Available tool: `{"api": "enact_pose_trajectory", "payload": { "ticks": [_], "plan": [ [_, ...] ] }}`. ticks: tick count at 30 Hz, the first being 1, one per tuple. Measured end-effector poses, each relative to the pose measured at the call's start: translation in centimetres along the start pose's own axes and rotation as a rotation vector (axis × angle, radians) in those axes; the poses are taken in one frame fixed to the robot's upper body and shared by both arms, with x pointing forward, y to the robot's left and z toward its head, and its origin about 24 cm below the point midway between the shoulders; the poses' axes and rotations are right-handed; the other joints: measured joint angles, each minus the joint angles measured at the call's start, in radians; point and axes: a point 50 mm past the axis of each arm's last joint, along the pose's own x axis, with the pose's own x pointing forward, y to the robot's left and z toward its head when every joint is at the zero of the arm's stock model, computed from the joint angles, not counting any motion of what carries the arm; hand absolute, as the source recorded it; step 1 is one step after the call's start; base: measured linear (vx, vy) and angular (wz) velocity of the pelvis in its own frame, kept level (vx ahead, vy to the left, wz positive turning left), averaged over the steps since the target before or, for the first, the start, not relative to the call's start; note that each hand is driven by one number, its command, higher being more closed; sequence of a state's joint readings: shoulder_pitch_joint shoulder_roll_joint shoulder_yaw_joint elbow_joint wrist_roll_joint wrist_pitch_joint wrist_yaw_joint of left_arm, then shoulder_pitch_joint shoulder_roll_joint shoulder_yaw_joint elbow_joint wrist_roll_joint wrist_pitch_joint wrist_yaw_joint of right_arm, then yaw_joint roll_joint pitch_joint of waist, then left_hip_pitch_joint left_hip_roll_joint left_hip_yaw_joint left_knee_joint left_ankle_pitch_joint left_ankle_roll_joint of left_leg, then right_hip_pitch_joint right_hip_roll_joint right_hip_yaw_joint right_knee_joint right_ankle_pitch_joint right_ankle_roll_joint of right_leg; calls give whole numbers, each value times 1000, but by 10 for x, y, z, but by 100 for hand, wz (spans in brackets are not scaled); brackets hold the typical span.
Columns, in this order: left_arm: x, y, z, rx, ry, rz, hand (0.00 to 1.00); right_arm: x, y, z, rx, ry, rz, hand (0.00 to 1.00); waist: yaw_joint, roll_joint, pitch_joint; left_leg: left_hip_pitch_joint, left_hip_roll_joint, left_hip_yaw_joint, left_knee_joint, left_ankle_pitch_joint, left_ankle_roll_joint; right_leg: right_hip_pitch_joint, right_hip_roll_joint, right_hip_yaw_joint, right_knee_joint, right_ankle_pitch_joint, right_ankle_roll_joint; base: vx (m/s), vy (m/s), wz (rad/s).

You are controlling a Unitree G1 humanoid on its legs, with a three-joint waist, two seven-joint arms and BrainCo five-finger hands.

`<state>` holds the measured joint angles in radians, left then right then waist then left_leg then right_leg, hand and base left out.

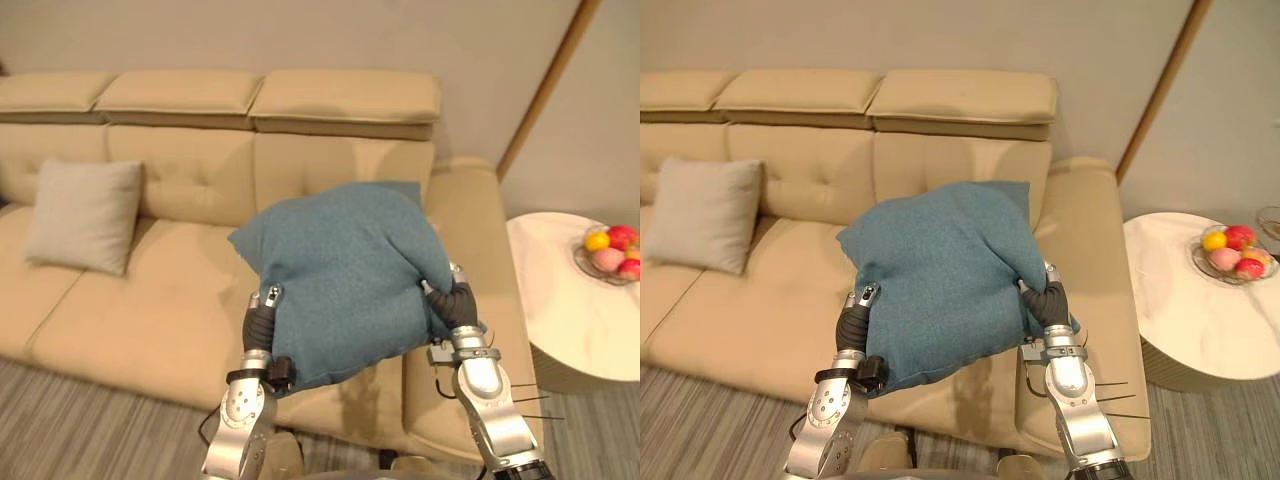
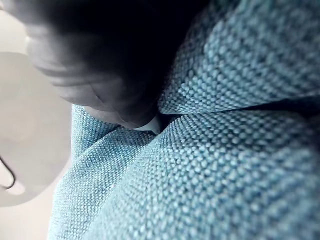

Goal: Pick up cushions and gather them together orderly.

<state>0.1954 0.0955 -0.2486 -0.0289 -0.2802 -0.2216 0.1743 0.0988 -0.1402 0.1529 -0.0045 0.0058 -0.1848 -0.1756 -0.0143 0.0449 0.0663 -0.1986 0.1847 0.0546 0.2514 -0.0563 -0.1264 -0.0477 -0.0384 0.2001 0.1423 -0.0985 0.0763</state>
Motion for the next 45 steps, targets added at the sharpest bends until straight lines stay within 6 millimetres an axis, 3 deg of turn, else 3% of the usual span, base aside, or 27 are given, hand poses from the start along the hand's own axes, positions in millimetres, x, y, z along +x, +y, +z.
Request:
{"api": "enact_pose_trajectory", "payload": {
  "ticks": [1,3,6,10,13,14,16,18,19,21,22,23,25,26,27,30,32,35,40,42,45],
  "plan": [
    [-1,4,0,15,3,3,100,0,2,-1,-2,4,9,100,3,-26,-4,13,-19,63,-13,-8,13,-15,-30,36,-16,15,22,85,256,-94],
    [-1,10,1,34,5,16,100,4,9,-3,-5,10,37,100,22,-40,-4,47,-33,157,-39,-18,30,-35,-58,43,-52,65,39,32,228,-122],
    [0,21,4,61,-9,57,100,12,22,-1,-2,-1,80,100,30,-43,-6,85,-51,247,-89,-14,44,-52,-84,-64,-96,100,29,-26,92,-98],
    [6,19,10,95,-43,50,100,20,23,2,-11,-18,85,100,29,-44,-5,91,-61,257,-153,26,43,-64,-80,-67,-135,130,21,-22,-8,-13],
    [28,15,26,130,-123,73,100,50,30,15,-37,-67,78,100,37,-39,4,47,-52,252,-193,69,38,-105,-69,-82,-177,176,2,-101,-79,0],
    [47,13,37,153,-172,87,100,66,34,28,-55,-111,64,100,51,-38,30,26,-48,252,-207,91,37,-127,-64,-91,-188,197,0,-208,-82,0],
    [77,11,62,188,-260,108,100,93,40,58,-85,-210,35,100,62,-38,90,-19,-41,244,-212,120,37,-166,-55,-98,-196,225,-1,-232,-65,6],
    [119,10,117,245,-419,150,100,127,47,117,-102,-378,-16,100,79,-38,173,-111,-28,226,-211,163,35,-248,-44,-119,-202,270,-9,-252,-67,13],
    [130,7,135,259,-464,161,100,134,47,132,-104,-415,-40,100,87,-38,194,-133,-26,219,-212,177,39,-265,-41,-124,-206,282,-10,-232,-65,20],
    [153,-4,203,285,-640,187,100,152,45,190,-62,-549,-115,100,91,-40,266,-188,-23,193,-230,217,36,-302,-35,-150,-238,321,-14,-216,-59,24],
    [155,-8,219,286,-682,195,100,153,44,204,-43,-582,-139,100,94,-41,278,-196,-24,193,-245,228,34,-314,-34,-152,-240,325,-14,-193,-47,13],
    [159,-15,248,282,-753,203,100,155,41,228,-8,-640,-178,100,108,-40,298,-210,-25,191,-269,252,35,-338,-33,-156,-240,335,-15,-160,-37,2],
    [160,-28,297,253,-864,217,100,160,38,264,57,-699,-244,100,107,-40,325,-222,-31,179,-318,300,42,-367,-31,-169,-241,347,-15,-147,-27,11],
    [160,-34,310,246,-888,217,100,162,37,273,76,-705,-264,100,105,-41,325,-230,-32,173,-331,310,45,-376,-31,-174,-241,348,-14,-91,-8,25],
    [161,-43,329,241,-920,216,0,164,35,286,99,-717,-298,0,99,-41,325,-244,-35,160,-345,322,46,-388,-31,-189,-241,348,-14,-68,7,27],
    [160,-55,370,222,-965,243,0,168,32,315,131,-743,-360,0,83,-41,325,-303,-44,133,-345,332,55,-430,-38,-214,-241,350,-11,-43,28,25],
    [162,-58,383,203,-957,264,0,174,29,322,130,-723,-378,0,83,-40,325,-338,-50,124,-345,336,59,-459,-44,-223,-242,351,-10,-18,63,16],
    [168,-61,392,182,-899,259,0,187,19,317,163,-624,-363,0,83,-39,338,-387,-53,101,-346,341,61,-494,-46,-250,-242,351,-9,1,56,19],
    [176,-58,385,142,-814,216,0,197,11,303,210,-539,-286,0,84,-39,395,-450,-52,74,-345,350,60,-536,-46,-288,-242,351,-9,21,82,16],
    [185,-50,367,102,-745,216,0,199,16,291,166,-511,-241,0,81,-40,423,-455,-52,69,-345,350,60,-537,-46,-303,-242,351,-9,34,120,10],
    [199,-38,322,81,-621,219,0,201,27,260,75,-443,-191,0,79,-40,424,-454,-50,76,-345,350,59,-535,-47,-305,-241,351,-9,26,100,2]
  ]
}}
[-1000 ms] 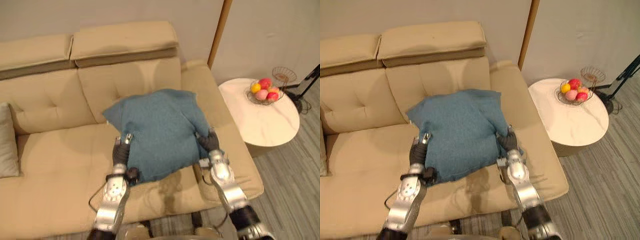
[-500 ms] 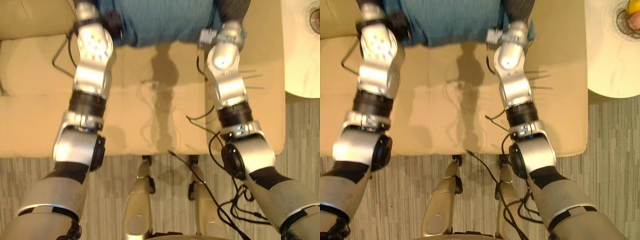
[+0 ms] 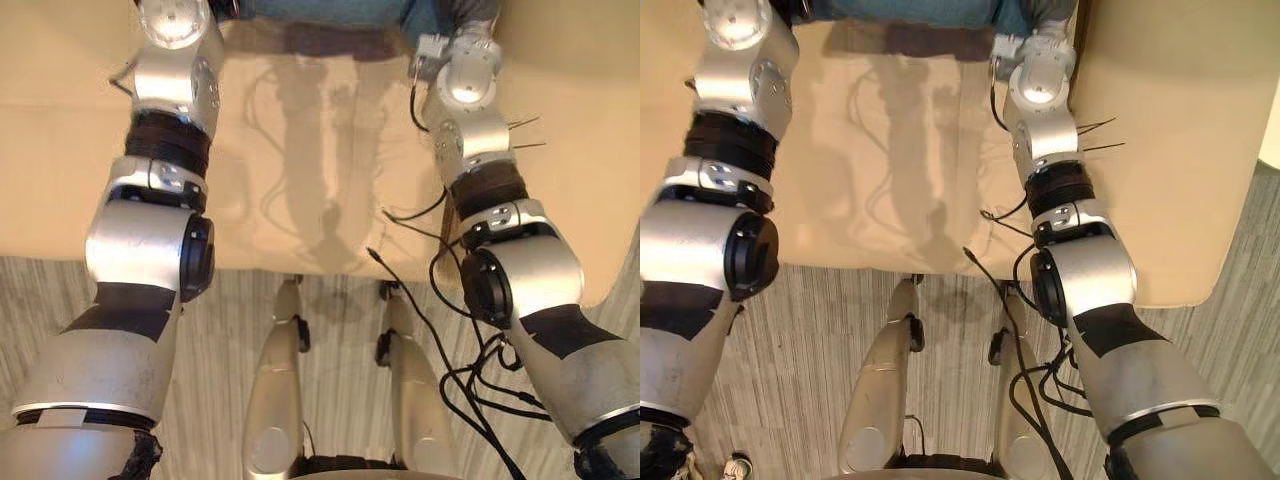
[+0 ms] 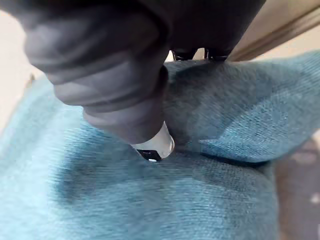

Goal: Pick up cushions and gather them together orderly.

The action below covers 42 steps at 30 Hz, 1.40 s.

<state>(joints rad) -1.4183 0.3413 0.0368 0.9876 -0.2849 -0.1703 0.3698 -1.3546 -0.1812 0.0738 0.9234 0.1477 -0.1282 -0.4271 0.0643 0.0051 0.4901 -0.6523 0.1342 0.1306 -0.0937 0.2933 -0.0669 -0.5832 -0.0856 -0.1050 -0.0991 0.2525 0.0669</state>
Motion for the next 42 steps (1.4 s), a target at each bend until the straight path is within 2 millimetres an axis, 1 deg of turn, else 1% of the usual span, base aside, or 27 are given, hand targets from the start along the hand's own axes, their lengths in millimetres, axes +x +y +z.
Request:
{"api": "enact_pose_trajectory", "payload": {
  "ticks": [1,2,5,8,10,13,16,18,19,21,22,23,24,25,26,29,30,32,33,34,35,36,37,38,40,41,42],
  "plan": [
    [-4,1,-9,3,24,1,0,-3,1,-6,-12,12,12,0,0,0,0,1,0,2,0,0,0,0,0,0,0,0,0,16,111,-4],
    [-10,5,-26,16,65,-4,0,-10,2,-18,-31,34,37,0,-2,0,0,4,0,7,0,0,0,2,-1,2,0,0,0,6,69,-5],
    [-22,18,-52,53,122,-12,0,-19,0,-33,-44,53,67,0,-17,0,0,29,1,15,0,0,0,21,-2,12,0,0,0,-23,80,-9],
    [-29,32,-68,88,156,-4,0,-30,-6,-50,-55,77,86,0,-21,-1,-1,69,4,27,0,-7,-7,40,-1,28,19,-14,2,-76,55,-17],
    [-30,44,-69,111,146,-1,0,-36,-9,-54,-51,70,92,0,-25,-1,-1,75,9,34,-1,-11,-13,37,0,33,27,-19,5,-95,25,-15],
    [-33,55,-61,145,82,-19,0,-47,-31,-59,-73,34,91,0,-23,-1,-1,87,19,35,-1,-11,-14,46,10,35,29,-16,2,-99,11,-6],
    [-52,73,-57,159,-7,-42,0,-72,-51,-69,-73,10,95,0,-19,-1,-1,140,23,35,0,-7,-16,99,13,34,29,-17,-1,-56,3,0],
    [-89,90,-69,156,-31,-66,0,-111,-68,-88,-55,33,117,0,-19,0,-2,228,22,36,0,-19,-30,185,17,36,29,-37,-1,2,-13,2],
    [-101,95,-77,158,-13,-68,0,-122,-72,-95,-57,55,123,0,-19,-1,-7,250,22,35,0,-25,-35,207,19,36,29,-43,-1,29,-43,3],
    [-162,119,-119,169,147,-53,0,-180,-95,-139,-102,247,153,0,-19,1,-120,274,20,36,0,-66,-43,228,18,39,30,-72,1,87,-52,-1],
    [-180,126,-129,176,202,-50,0,-195,-101,-148,-124,296,169,0,-19,1,-131,293,19,37,0,-71,-43,246,17,41,30,-80,4,106,-41,-2],
    [-215,139,-148,200,320,-50,0,-225,-115,-164,-161,395,190,0,-20,0,-150,338,18,40,0,-90,-47,289,16,47,30,-97,2,79,-36,0],
    [-254,154,-165,215,455,-40,0,-258,-131,-177,-201,506,198,0,-21,1,-192,362,17,40,0,-99,-46,311,15,45,34,-117,9,57,-30,2],
    [-272,160,-172,226,516,-39,0,-274,-140,-184,-211,567,192,0,-21,1,-211,373,16,39,0,-103,-47,320,15,44,39,-124,10,92,-34,4],
    [-305,174,-184,247,638,-35,0,-303,-157,-196,-236,688,175,0,-23,1,-243,398,15,39,0,-112,-42,341,14,43,50,-140,16,98,-23,3],
    [-370,204,-200,285,902,-8,0,-368,-194,-216,-298,963,122,0,-26,0,-302,475,10,45,0,-137,-38,410,7,46,65,-170,21,84,-11,0],
    [-379,209,-200,290,941,-3,0,-378,-198,-217,-305,1001,119,0,-27,0,-311,487,8,47,-1,-141,-37,420,5,47,65,-173,23,69,10,-6],
    [-418,227,-202,327,1097,8,0,-411,-215,-220,-322,1136,84,0,-30,2,-348,541,0,65,-1,-161,-35,460,-4,57,65,-188,26,52,23,-14],
    [-426,231,-202,336,1127,5,0,-417,-218,-220,-322,1157,80,0,-31,3,-357,549,-2,69,-1,-164,-35,464,-6,60,66,-190,27,39,36,-27],
    [-453,240,-201,362,1237,-4,0,-435,-223,-220,-322,1232,75,0,-32,0,-382,578,-6,89,-1,-176,-39,477,-10,82,72,-197,31,25,25,-22],
    [-455,241,-201,363,1246,-6,0,-437,-223,-220,-321,1238,76,0,-32,0,-383,581,-6,92,-1,-176,-38,477,-10,84,73,-197,31,17,28,-33],
    [-470,245,-200,377,1314,-16,0,-446,-224,-222,-315,1278,78,0,-33,-2,-391,594,-7,106,-1,-180,-37,477,-12,98,87,-202,36,-12,14,-21],
    [-476,246,-200,401,1344,-36,0,-453,-222,-223,-304,1310,79,0,-34,-5,-392,595,-9,112,-1,-180,-36,471,-14,103,107,-207,41,-12,14,-19],
    [-477,246,-200,403,1346,-38,0,-454,-222,-223,-302,1312,80,0,-34,-5,-392,595,-9,112,0,-180,-36,471,-14,103,110,-208,42,0,0,0],
    [-472,244,-202,414,1340,-61,0,-458,-217,-223,-285,1327,97,0,-47,-21,-395,548,-17,113,58,-191,-13,422,-32,107,170,-207,62,-50,29,6],
    [-469,239,-204,406,1328,-72,0,-457,-216,-224,-281,1330,95,0,-42,-1,-407,501,10,110,97,-204,14,422,-31,112,161,-203,144,-113,-12,8],
    [-462,230,-207,387,1292,-83,0,-449,-208,-228,-267,1309,117,0,-45,8,-397,473,27,98,147,-211,21,320,-32,107,555,-357,83,-105,-44,17]
  ]
}}
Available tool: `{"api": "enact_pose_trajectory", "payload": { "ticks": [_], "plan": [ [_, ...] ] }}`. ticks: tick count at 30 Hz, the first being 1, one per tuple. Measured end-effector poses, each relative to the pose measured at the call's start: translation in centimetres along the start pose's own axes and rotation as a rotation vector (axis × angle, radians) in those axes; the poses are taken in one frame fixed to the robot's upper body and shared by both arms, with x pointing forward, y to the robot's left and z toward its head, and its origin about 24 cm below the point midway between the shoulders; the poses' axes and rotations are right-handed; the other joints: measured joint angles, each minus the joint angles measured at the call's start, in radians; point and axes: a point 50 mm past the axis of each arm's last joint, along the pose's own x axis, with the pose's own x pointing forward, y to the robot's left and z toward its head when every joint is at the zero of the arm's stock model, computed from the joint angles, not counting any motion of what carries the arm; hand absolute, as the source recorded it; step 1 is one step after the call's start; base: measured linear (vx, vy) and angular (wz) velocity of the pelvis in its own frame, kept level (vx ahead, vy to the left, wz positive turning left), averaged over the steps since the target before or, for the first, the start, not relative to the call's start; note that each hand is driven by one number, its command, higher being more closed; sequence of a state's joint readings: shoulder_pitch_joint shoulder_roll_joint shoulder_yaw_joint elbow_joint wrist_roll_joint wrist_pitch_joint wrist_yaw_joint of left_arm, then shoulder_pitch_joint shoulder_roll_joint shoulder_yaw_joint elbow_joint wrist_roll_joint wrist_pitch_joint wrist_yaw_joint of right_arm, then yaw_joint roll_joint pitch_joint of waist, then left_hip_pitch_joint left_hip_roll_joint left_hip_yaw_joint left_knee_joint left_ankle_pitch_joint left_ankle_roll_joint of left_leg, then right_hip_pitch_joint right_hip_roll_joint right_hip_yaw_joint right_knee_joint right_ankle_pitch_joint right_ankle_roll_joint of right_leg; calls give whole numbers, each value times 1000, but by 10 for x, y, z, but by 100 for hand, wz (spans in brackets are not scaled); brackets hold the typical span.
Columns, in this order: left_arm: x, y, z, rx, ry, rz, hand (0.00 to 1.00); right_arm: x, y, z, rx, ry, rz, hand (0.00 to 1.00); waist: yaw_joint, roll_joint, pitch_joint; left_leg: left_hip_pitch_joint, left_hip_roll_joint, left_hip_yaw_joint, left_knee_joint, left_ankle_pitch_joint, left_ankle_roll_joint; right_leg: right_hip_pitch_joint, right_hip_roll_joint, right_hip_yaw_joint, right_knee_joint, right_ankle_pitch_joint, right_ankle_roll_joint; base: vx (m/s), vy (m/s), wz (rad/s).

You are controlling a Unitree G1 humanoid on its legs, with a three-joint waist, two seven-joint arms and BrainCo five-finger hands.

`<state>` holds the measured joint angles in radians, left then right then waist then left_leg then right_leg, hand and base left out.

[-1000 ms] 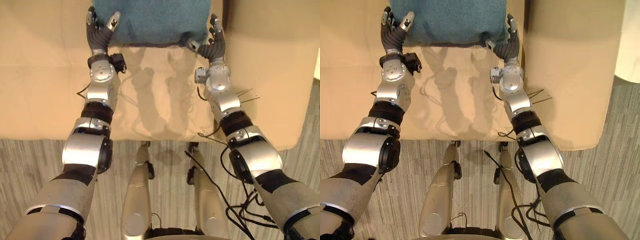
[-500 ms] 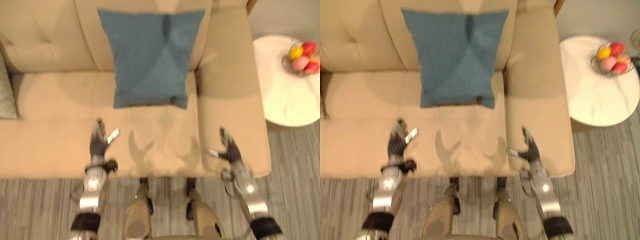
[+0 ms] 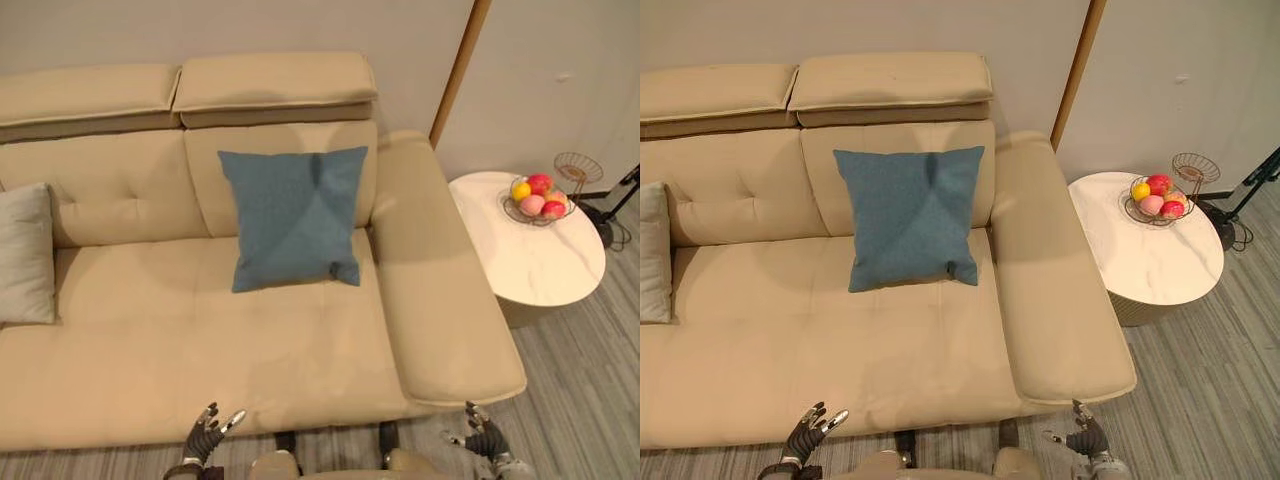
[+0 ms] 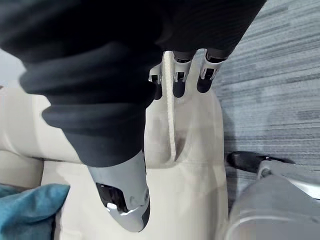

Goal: Pick up cushions and gather them together orderly.

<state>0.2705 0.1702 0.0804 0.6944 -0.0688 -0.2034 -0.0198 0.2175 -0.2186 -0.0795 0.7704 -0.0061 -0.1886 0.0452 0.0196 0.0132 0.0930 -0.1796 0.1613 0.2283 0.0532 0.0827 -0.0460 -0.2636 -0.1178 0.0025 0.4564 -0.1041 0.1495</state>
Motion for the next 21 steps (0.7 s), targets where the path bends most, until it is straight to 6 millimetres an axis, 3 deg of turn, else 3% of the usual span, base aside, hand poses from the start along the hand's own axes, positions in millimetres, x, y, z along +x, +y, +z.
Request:
{"api": "enact_pose_trajectory", "payload": {
  "ticks": [2,3,5,6,7,8,9,10,11,13,14,16,17,19,21],
  "plan": [
    [4,-1,10,2,-34,-4,0,-3,10,-5,1,15,29,0,-4,-30,8,-7,-19,-29,48,1,0,7,-28,12,289,-60,19,-74,-114,49],
    [4,-2,14,-2,-51,-6,0,-2,16,-3,-7,9,53,0,6,-50,2,-29,-28,-36,86,1,0,42,-33,26,340,-73,33,-86,-126,41],
    [6,-11,23,-26,-93,-14,0,5,13,10,-11,-31,37,0,27,-58,2,-66,-13,-37,122,9,-12,85,-7,1,231,-135,45,-271,-138,-1],
    [5,-25,30,-60,-127,-37,0,7,5,19,-8,-67,0,0,56,-27,-1,-86,24,-32,106,20,-26,128,19,-47,105,-166,11,-349,-136,-27],
    [4,-29,33,-71,-142,-42,0,8,5,24,-4,-85,-7,0,65,-24,-2,-96,33,-27,96,29,-30,143,24,-62,65,-188,-11,-322,-133,-33],
    [3,-34,37,-78,-162,-51,0,9,4,33,-1,-126,-23,0,74,-31,5,-126,32,-23,91,50,-43,139,22,-87,4,-239,-73,-343,-171,10],
    [5,-44,40,-83,-164,-81,0,11,-3,40,-4,-143,-45,0,53,11,27,-131,55,-38,71,44,-53,139,51,-121,-9,-217,-91,-361,-154,27],
    [4,-45,40,-90,-167,-83,0,11,-5,40,0,-141,-54,0,45,18,29,-127,58,-36,47,31,-68,135,54,-133,-14,-205,-100,-337,-92,44],
    [2,-45,44,-107,-184,-81,0,10,-9,38,13,-135,-79,0,30,10,35,-128,62,-21,41,23,-73,127,39,-144,-35,-182,-126,-296,-23,24],
    [2,-42,44,-103,-188,-76,0,10,-13,39,29,-137,-103,0,20,-2,38,-158,37,-21,227,-10,-27,100,8,-149,-40,-160,-140,-259,-6,15],
    [1,-41,46,-103,-197,-72,0,9,-15,37,26,-132,-108,0,19,-4,39,-154,30,-18,358,-68,-3,99,1,-143,-56,-140,-136,-164,12,3],
    [1,-37,46,-107,-203,-60,0,7,-16,32,24,-118,-109,0,21,-3,39,-114,40,-20,459,-178,-1,97,0,-140,-88,-99,-117,-150,82,-2],
    [1,-36,45,-106,-197,-61,0,7,-16,31,22,-115,-105,0,20,0,37,-69,41,-21,436,-217,-14,98,1,-137,-109,-82,-105,-144,157,-4],
    [1,-33,41,-98,-182,-63,0,7,-13,25,26,-87,-100,0,17,13,25,8,12,-22,258,-242,-41,103,6,-129,-154,-47,-80,-97,147,-1],
    [4,-27,43,-74,-182,-56,0,6,-12,22,37,-75,-93,0,17,-9,15,12,-24,-16,201,-210,-24,112,-13,-128,-222,3,-59,-67,122,4]
  ]
}}
